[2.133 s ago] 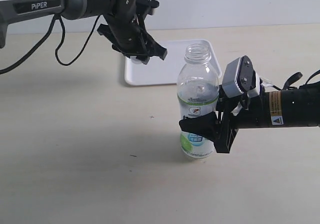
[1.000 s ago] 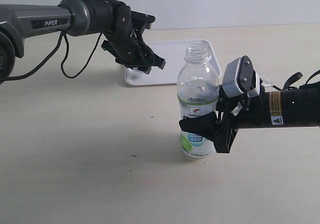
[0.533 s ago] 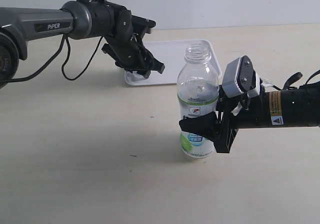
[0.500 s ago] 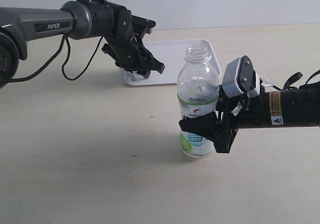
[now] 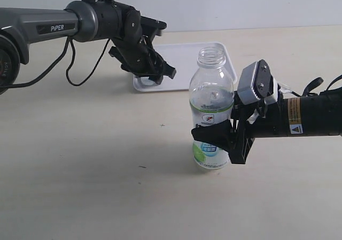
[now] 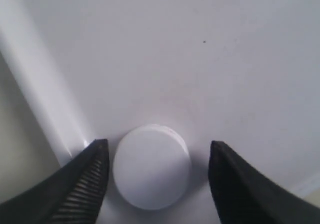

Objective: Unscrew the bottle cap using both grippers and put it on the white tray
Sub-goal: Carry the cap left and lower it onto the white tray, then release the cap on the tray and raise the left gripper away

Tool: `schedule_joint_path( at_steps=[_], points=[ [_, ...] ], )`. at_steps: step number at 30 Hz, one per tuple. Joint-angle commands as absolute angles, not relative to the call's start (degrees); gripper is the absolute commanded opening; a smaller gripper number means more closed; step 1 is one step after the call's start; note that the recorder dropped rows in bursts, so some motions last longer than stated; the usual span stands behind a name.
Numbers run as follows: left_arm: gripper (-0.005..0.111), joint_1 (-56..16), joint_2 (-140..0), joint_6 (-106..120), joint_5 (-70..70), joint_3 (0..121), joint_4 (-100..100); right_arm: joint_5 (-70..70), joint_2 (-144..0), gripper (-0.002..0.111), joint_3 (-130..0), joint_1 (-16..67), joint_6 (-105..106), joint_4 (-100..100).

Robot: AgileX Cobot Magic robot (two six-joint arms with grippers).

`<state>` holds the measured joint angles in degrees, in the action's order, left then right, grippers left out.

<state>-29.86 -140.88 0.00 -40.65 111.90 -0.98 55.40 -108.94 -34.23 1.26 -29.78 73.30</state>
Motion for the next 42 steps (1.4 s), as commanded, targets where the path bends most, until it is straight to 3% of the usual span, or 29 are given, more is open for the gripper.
schedule_joint_path(
  at_steps=[1,12,20,33,37,42],
  points=[
    [0.063,-29.96,-139.71,0.00,-41.19,112.29,-0.66,49.24,-109.43,0.012,-33.80,1.31,-30.20,74.90],
    [0.063,-29.96,-135.28,0.00,-42.21,112.29,-0.66,49.24,-109.43,0.061,-33.80,1.31,-30.20,75.08],
    [0.063,-29.96,-134.54,0.00,-45.78,112.29,-0.66,49.84,-109.01,0.086,-33.80,1.31,-31.86,78.38],
    [0.060,-29.96,-126.60,0.00,-49.67,112.29,-0.66,41.21,-93.97,0.088,-33.80,1.31,-60.47,97.42],
    [0.042,-29.96,-124.00,0.00,-52.28,111.45,-0.66,39.23,-89.69,0.088,-33.58,1.31,-70.94,99.95],
    [0.008,-29.96,-120.10,0.00,-52.99,106.33,-0.66,38.58,-84.68,0.082,-33.58,1.31,-77.86,99.95]
  ],
)
